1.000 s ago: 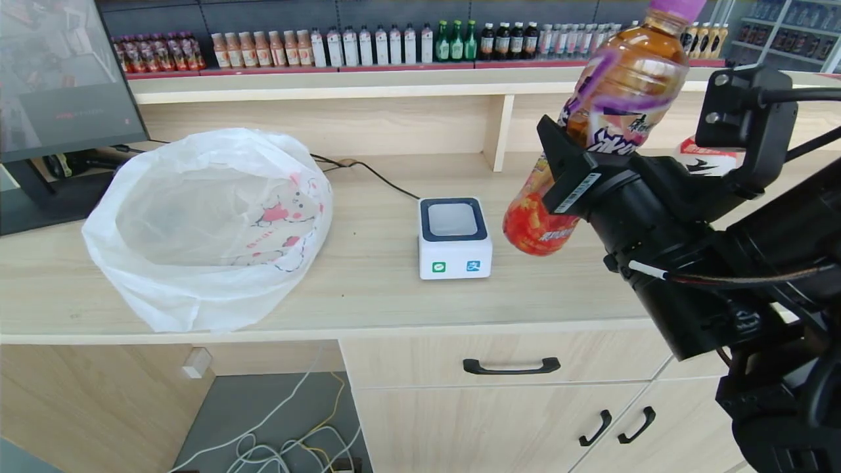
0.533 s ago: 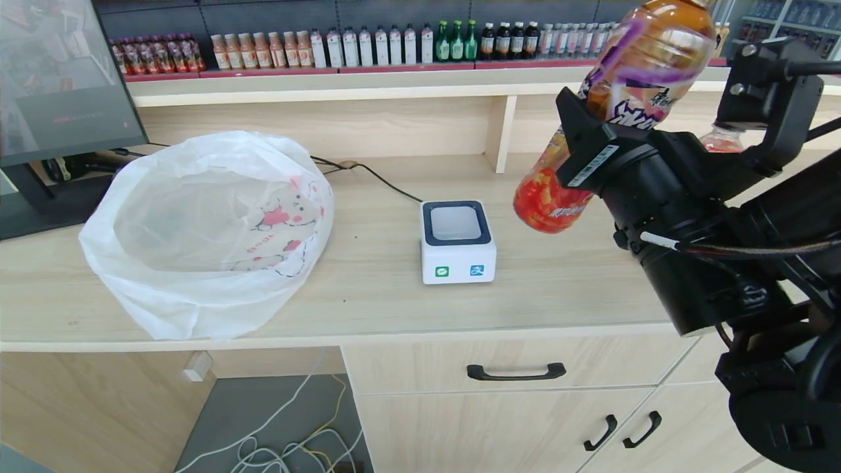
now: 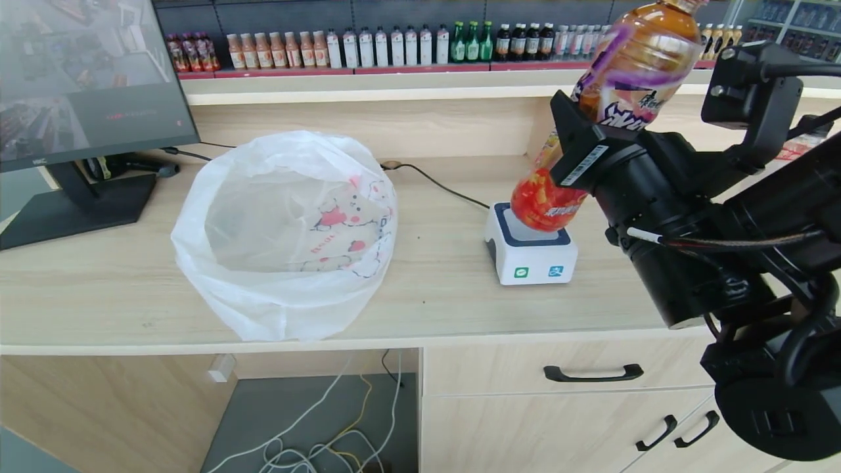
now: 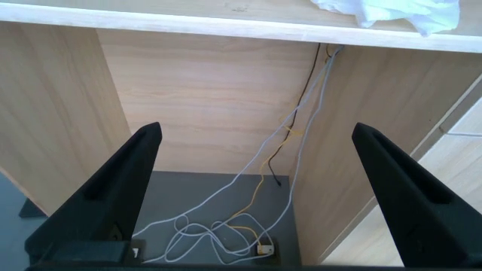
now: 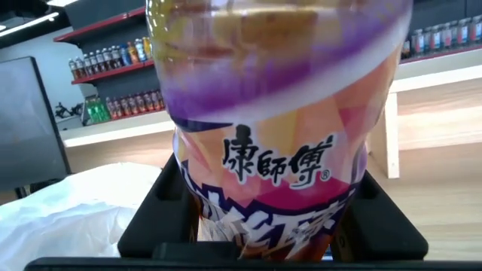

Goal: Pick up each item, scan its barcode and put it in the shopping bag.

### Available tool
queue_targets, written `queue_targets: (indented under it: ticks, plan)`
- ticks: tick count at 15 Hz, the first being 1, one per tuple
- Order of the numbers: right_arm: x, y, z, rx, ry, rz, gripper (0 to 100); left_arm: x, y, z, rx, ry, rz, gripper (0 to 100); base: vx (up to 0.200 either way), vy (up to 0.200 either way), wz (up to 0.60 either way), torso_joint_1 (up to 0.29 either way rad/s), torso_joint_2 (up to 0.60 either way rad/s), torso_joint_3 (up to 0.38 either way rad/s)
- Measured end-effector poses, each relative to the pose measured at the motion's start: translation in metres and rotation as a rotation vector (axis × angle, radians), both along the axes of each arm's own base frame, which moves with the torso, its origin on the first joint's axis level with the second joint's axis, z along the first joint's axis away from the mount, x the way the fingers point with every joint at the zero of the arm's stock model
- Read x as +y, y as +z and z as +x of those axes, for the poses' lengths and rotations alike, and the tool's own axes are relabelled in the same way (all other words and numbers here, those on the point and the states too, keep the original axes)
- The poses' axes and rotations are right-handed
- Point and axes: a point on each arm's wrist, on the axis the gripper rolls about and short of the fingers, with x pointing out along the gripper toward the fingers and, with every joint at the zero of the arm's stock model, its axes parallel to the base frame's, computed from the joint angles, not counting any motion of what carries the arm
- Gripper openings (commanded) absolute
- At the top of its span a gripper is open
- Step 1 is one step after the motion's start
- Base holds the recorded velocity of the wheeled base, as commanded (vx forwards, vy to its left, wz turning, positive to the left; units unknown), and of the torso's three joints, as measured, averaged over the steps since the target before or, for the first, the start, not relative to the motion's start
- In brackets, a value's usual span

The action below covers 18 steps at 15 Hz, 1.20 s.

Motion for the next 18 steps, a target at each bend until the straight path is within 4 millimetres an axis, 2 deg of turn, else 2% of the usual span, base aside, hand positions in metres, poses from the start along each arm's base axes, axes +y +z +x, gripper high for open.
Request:
queue_targets:
  ticks: [7,11,14,18]
  plan:
    - [-0.009,0.005,-0.010,-0.007,0.008,0.013,0,0.000,0.000,0.000,0.000,-0.001,0.000,100,0.000,0.000,0.00,0.000,0.00,0.000]
    - [-0.009,0.007,-0.011,0.030,0.066,0.094,0,0.000,0.000,0.000,0.000,0.000,0.000,100,0.000,0.000,0.00,0.000,0.00,0.000]
    - [-0.003,0.001,-0.003,0.188,0.152,0.192,0,0.000,0.000,0.000,0.000,0.000,0.000,100,0.000,0.000,0.00,0.000,0.00,0.000]
    - [0.002,0.004,0.002,0.298,0.258,0.383,0,0.000,0.000,0.000,0.000,0.000,0.000,100,0.000,0.000,0.00,0.000,0.00,0.000]
